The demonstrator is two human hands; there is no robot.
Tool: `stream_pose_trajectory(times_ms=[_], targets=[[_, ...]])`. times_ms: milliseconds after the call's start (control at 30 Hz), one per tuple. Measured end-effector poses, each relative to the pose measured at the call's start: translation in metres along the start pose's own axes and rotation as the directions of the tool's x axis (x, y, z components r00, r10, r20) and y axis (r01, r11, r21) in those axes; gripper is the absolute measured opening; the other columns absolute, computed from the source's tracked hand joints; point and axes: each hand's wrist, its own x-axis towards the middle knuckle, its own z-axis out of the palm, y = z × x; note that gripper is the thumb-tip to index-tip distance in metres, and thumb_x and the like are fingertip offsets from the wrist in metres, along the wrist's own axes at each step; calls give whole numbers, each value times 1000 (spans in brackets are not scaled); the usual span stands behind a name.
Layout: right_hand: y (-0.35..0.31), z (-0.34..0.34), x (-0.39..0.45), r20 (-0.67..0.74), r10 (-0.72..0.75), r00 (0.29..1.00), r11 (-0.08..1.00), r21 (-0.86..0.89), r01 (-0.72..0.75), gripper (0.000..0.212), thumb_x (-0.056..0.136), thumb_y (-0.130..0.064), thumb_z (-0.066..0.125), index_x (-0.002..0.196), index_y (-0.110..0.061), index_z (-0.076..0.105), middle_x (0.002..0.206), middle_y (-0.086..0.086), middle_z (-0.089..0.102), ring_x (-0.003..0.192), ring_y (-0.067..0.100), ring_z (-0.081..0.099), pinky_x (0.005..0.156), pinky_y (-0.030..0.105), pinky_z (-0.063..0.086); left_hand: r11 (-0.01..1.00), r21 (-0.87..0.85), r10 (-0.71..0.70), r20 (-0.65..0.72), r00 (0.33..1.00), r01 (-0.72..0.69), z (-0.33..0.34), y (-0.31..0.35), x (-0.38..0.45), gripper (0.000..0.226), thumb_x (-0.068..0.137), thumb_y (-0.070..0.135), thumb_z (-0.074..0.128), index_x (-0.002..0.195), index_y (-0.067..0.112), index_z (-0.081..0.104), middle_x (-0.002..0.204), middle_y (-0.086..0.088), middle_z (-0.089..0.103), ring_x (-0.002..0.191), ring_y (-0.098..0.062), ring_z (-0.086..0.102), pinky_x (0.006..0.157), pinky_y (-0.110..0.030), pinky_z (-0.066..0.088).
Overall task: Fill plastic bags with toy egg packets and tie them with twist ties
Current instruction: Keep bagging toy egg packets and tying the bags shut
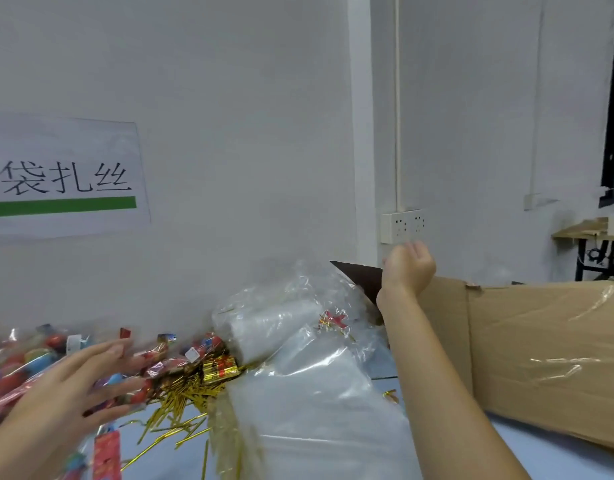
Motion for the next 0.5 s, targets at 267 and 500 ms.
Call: stream_pose_trajectory(times_ms=[267,500], targets=[[40,16,-56,706,270,654,842,-503,194,21,93,-6,57,101,-12,74,88,0,77,67,10,73,59,13,50,971,240,13,-58,998,1,15,23,-14,19,101,16,54,105,10,71,92,-9,77,77,-27,74,51,-23,55],[125,-12,-89,699,627,342,210,-575,790,41,94,-33,64,132,-16,63,137,0,60,124,18,57,102,27,46,937,349,34,-39,999,-18,16,36,-24,19,102,18,54,99,18,73,88,-2,78,78,-20,75,56,-22,56]])
